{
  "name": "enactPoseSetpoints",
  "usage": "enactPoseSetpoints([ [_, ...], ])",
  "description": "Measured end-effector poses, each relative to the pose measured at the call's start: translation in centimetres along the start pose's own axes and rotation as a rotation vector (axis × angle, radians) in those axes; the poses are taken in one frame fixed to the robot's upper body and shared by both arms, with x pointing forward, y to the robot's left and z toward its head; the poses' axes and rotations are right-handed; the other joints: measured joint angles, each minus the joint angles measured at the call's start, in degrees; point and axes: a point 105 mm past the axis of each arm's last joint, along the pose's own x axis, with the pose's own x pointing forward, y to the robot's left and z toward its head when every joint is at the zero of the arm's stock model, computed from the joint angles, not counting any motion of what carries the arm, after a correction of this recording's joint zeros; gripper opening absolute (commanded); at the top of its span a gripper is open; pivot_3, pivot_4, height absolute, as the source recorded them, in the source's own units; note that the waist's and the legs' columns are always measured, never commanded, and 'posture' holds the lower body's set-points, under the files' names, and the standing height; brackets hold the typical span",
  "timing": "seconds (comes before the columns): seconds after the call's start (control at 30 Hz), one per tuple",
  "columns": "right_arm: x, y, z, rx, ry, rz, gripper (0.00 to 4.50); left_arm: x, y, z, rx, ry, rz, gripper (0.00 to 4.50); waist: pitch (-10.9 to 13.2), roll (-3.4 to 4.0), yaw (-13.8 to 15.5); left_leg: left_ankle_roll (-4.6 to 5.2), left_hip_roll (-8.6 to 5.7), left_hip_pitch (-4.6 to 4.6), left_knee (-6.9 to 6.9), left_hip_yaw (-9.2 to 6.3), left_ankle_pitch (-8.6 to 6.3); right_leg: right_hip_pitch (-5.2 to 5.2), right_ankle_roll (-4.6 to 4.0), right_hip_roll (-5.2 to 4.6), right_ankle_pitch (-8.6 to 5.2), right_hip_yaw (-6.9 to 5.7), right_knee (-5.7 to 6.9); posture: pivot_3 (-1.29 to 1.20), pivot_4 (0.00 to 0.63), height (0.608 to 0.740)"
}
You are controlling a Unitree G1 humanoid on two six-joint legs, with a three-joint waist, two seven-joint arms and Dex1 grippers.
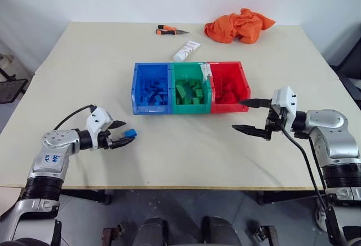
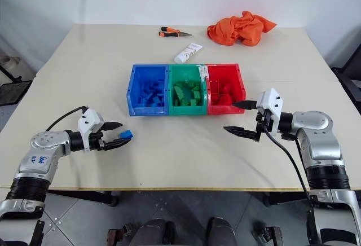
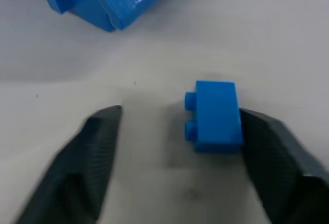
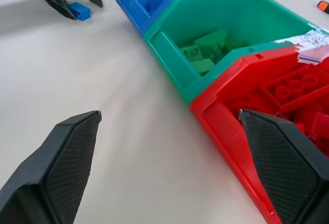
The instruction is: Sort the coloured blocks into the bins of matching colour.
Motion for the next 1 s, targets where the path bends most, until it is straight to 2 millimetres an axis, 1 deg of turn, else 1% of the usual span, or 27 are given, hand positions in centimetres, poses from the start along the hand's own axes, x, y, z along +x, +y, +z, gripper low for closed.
enactPoseSetpoints([
  [0.13,-0.3,-0.1,0.1,-0.003,0.004,-0.017,4.50,0.2,-0.3,0.1,0.006,-0.003,-0.028,1.23,0.00,0.00,-0.18,0.00,0.01,0.01,-0.01,0.01,0.00,0.00,0.00,0.01,0.00,-0.01,0.00,0.00,0.150,0.740],
  [0.17,-0.5,-0.2,0.1,-0.001,0.005,-0.024,4.50,0.2,-0.4,0.2,0.006,-0.004,-0.032,0.96,0.00,0.00,-0.20,0.00,0.02,0.01,-0.01,0.00,0.00,0.00,0.00,0.02,0.00,0.00,0.00,0.00,0.150,0.740],
  [0.23,-0.8,-0.1,0.1,0.000,0.007,-0.032,4.50,0.3,-0.6,0.6,0.009,-0.004,-0.040,0.95,0.01,-0.02,-0.20,0.00,0.02,-0.02,0.00,0.00,0.00,-0.01,0.00,0.02,0.00,-0.01,0.00,0.00,0.150,0.740],
  [0.3,-0.9,0.0,0.0,0.003,0.007,-0.036,4.50,0.5,-0.7,1.9,0.031,-0.019,-0.045,0.95,0.02,-0.04,-0.14,0.00,0.02,-0.04,0.02,-0.04,0.00,0.00,0.00,0.01,0.00,-0.01,0.00,0.00,0.150,0.740],
  [0.37,-1.0,0.0,0.0,0.000,0.007,-0.039,4.50,1.0,-0.6,4.3,0.061,-0.065,-0.043,0.95,0.02,-0.04,0.01,0.01,0.02,-0.05,0.05,-0.07,0.01,0.01,0.00,0.01,0.00,-0.01,0.00,0.00,0.150,0.740],
  [0.53,-1.2,-0.1,0.2,-0.006,0.001,-0.061,4.50,2.0,0.9,12.5,0.166,-0.222,0.004,0.95,0.02,-0.06,0.44,0.01,-0.02,-0.05,0.05,-0.02,0.01,0.02,0.02,0.03,0.01,-0.01,-0.04,0.00,0.150,0.740],
  [0.57,-1.2,-0.2,0.2,-0.007,0.001,-0.064,4.50,2.3,1.4,13.6,0.180,-0.240,0.027,0.95,0.01,-0.07,0.49,0.01,-0.03,-0.02,0.06,-0.02,0.01,0.04,0.02,0.04,0.01,-0.01,-0.02,0.00,0.150,0.740],
  [0.6,-1.2,-0.2,0.3,-0.009,0.000,-0.066,4.50,2.6,2.1,14.0,0.183,-0.242,0.053,0.95,0.01,-0.07,0.52,0.01,-0.03,-0.02,0.05,0.00,0.01,0.03,0.02,0.06,0.01,-0.01,-0.04,0.00,0.150,0.740],
  [0.67,-1.2,-0.2,0.3,-0.010,-0.001,-0.072,4.50,3.4,3.7,14.0,0.158,-0.227,0.116,1.69,0.01,-0.07,0.51,0.02,-0.08,-0.01,0.04,0.06,0.01,0.03,0.03,0.08,0.01,-0.02,-0.04,0.00,0.150,0.740],
  [0.73,-1.3,-0.3,0.3,-0.010,-0.001,-0.079,4.50,4.3,4.5,13.2,0.130,-0.208,0.143,2.27,0.01,-0.07,0.40,0.02,-0.10,-0.02,0.00,0.11,0.01,0.00,0.03,0.10,0.01,-0.04,-0.06,0.00,0.150,0.740],
  [0.77,-1.3,-0.3,0.3,-0.009,-0.001,-0.083,4.50,5.0,4.5,12.7,0.102,-0.207,0.134,2.58,0.02,-0.08,0.43,0.02,-0.08,-0.02,0.01,0.11,0.01,-0.02,0.02,0.10,0.01,-0.05,-0.05,0.00,0.150,0.740],
  [0.87,-1.4,-0.3,0.3,-0.010,-0.002,-0.086,4.50,6.5,4.2,12.4,0.070,-0.212,0.102,3.49,0.11,-0.24,0.49,0.02,-0.08,-0.06,0.05,0.11,0.01,-0.03,0.03,0.10,0.01,-0.06,-0.06,0.00,0.150,0.740],
  [0.97,-1.4,-0.3,0.2,-0.008,0.000,-0.091,4.50,7.0,4.0,13.0,0.082,-0.236,0.074,4.47,0.17,-0.33,0.61,0.02,-0.06,-0.07,0.06,0.11,0.01,-0.02,0.04,0.08,0.02,-0.05,-0.06,0.00,0.150,0.740],
  [1.0,-1.4,-0.3,0.2,-0.008,0.000,-0.092,4.50,7.0,3.8,13.3,0.091,-0.244,0.060,4.49,0.17,-0.33,0.65,0.02,-0.06,-0.06,0.06,0.11,0.01,-0.03,0.04,0.08,0.02,-0.06,-0.06,0.00,0.150,0.740],
])
